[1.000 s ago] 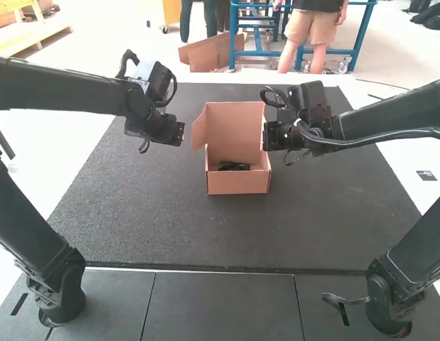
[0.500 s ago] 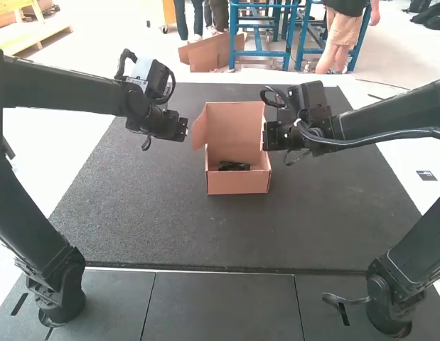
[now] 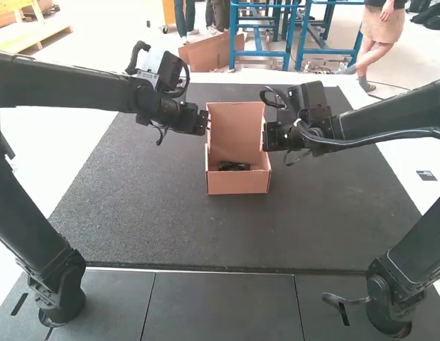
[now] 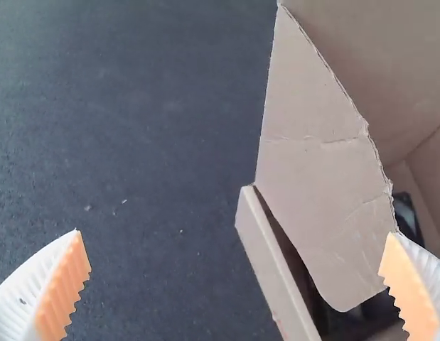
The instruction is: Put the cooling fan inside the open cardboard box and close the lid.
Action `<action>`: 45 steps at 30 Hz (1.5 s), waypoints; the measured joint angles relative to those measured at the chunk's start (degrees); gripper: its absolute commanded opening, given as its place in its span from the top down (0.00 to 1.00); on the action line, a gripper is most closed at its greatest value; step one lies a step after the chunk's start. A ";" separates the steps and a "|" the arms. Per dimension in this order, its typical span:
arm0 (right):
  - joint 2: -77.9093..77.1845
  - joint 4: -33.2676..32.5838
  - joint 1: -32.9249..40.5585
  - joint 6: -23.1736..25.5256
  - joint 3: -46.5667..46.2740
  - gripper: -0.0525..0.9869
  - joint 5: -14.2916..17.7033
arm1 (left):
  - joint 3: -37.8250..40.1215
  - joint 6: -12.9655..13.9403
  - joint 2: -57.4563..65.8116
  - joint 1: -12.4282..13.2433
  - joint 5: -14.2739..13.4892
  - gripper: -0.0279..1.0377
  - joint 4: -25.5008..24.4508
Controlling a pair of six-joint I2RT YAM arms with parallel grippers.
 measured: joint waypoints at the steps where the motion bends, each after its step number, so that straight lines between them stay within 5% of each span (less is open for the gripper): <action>1: 0.00 -0.11 0.00 0.07 0.00 0.96 -0.04 | 0.00 -0.02 0.00 0.00 0.02 0.06 -0.07; 28: -3.10 -7.19 0.02 0.44 -2.93 0.96 -2.12 | -3.08 -0.22 0.00 -1.60 3.15 0.06 -0.17; 38: -3.13 -11.28 0.02 0.50 -3.37 0.96 -2.36 | -3.80 -0.37 -0.17 -1.84 3.43 0.06 -7.58; 39: -3.10 -11.50 0.02 0.44 -3.41 0.91 -2.34 | -3.82 -0.37 -0.31 -1.84 3.43 0.06 -9.03; 45: -3.10 -14.67 0.00 0.31 -3.39 0.21 -1.42 | -4.02 0.02 -1.77 -1.81 3.54 0.06 -16.15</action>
